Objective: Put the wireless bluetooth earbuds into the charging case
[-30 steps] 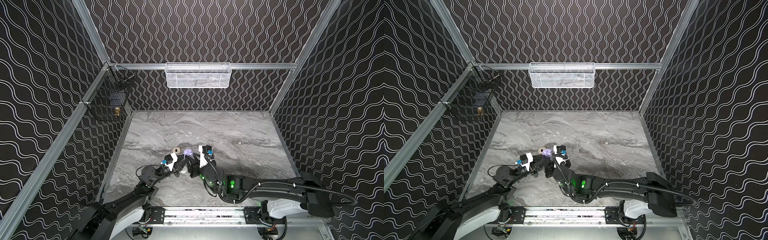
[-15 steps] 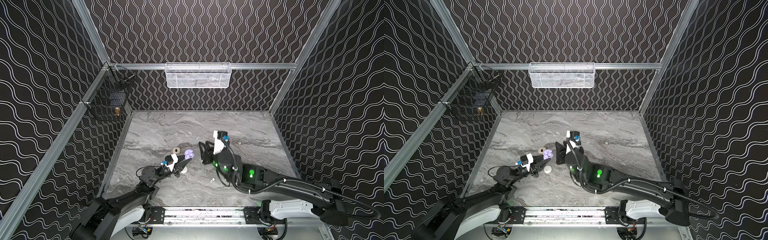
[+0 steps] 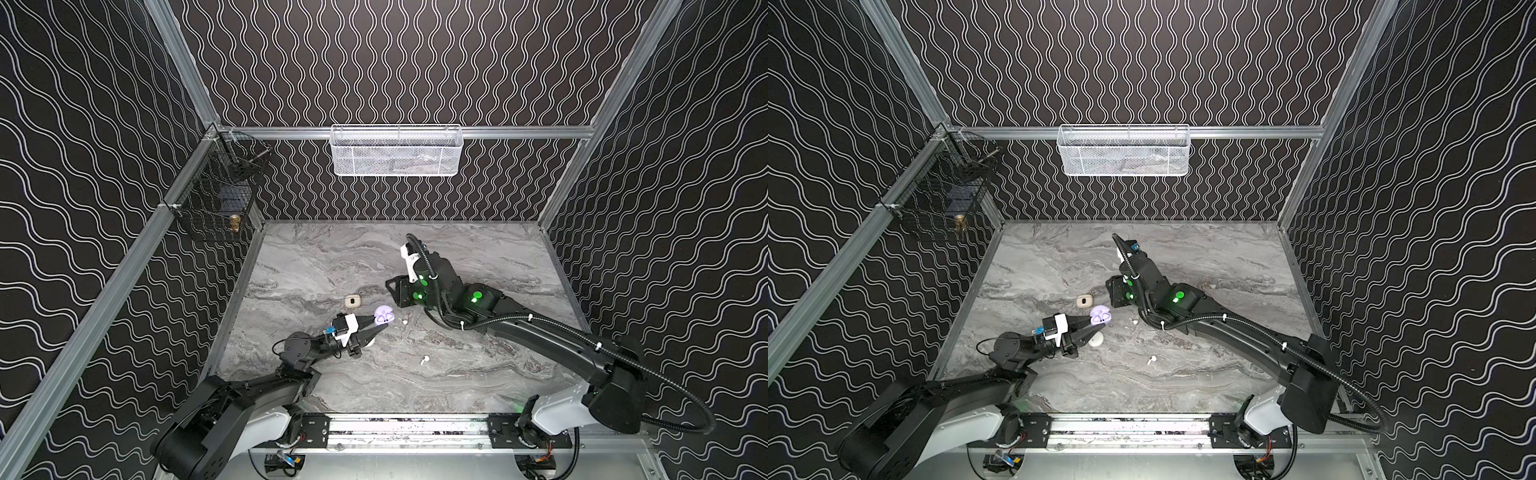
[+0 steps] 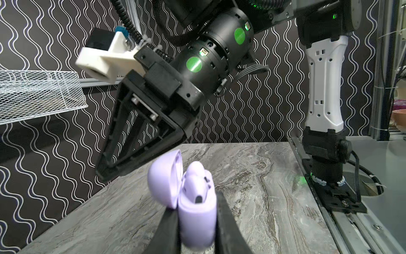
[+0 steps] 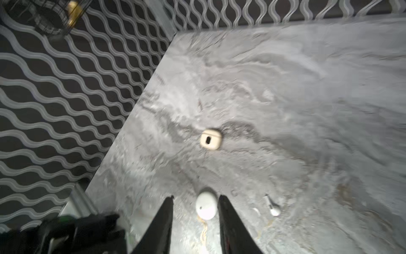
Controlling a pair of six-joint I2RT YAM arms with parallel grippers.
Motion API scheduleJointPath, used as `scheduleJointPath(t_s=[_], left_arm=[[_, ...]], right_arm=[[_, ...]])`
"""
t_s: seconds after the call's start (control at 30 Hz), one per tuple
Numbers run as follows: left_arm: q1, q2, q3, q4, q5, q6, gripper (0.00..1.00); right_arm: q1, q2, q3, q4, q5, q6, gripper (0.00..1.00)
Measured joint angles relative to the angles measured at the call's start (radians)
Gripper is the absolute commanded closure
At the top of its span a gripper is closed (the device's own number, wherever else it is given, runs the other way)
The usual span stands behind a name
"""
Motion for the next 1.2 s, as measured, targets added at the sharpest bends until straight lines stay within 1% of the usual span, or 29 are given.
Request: scheduleJointPath(t_s=[0.2, 0.43, 0.6, 0.7, 0.8, 0.9, 0.97, 1.0, 1.03, 1.1, 1.13, 1.2], left_arm=[[0.0, -0.011, 0.006, -0.019, 0.004, 0.0, 1.0], [0.0, -0.008, 0.013, -0.037, -0.004, 0.001, 1.0], [0.0, -0.002, 0.013, -0.045, -0.012, 0.0, 1.0], [0.0, -0.003, 0.022, -0.064, -0.031, -0.014, 1.0], [0.005, -0.018, 0.04, -0.134, -0.102, -0.035, 1.0], [0.032, -0.051, 0.095, -0.28, -0.214, -0.093, 1.0], [0.052, -0.068, 0.131, -0.386, -0.284, -0.129, 1.0], [0.06, -0.072, 0.142, -0.43, -0.319, -0.146, 1.0], [0.068, -0.073, 0.146, -0.47, -0.351, -0.16, 1.0], [0.092, -0.071, 0.148, -0.544, -0.402, -0.198, 1.0], [0.113, -0.066, 0.148, -0.574, -0.427, -0.222, 1.0], [0.171, -0.044, 0.149, -0.614, -0.449, -0.27, 1.0]], right_arm=[[-0.004, 0.003, -0.011, 0.017, -0.083, -0.003, 0.68], [0.021, -0.07, -0.082, 0.049, -0.134, 0.0, 0.7], [0.034, -0.11, -0.12, 0.072, -0.136, 0.002, 0.73], [0.035, -0.152, -0.149, 0.068, -0.101, 0.017, 0.73], [0.036, -0.226, -0.184, 0.051, -0.017, 0.04, 0.67], [0.038, -0.316, -0.203, 0.043, 0.067, 0.095, 0.57], [0.051, -0.377, -0.229, 0.063, 0.101, 0.138, 0.39], [0.077, -0.407, -0.254, 0.093, 0.103, 0.159, 0.33], [0.109, -0.423, -0.282, 0.137, 0.102, 0.168, 0.3], [0.194, -0.42, -0.312, 0.193, 0.094, 0.183, 0.26], [0.231, -0.398, -0.311, 0.22, 0.085, 0.184, 0.26], [0.271, -0.352, -0.286, 0.248, 0.027, 0.185, 0.26]])
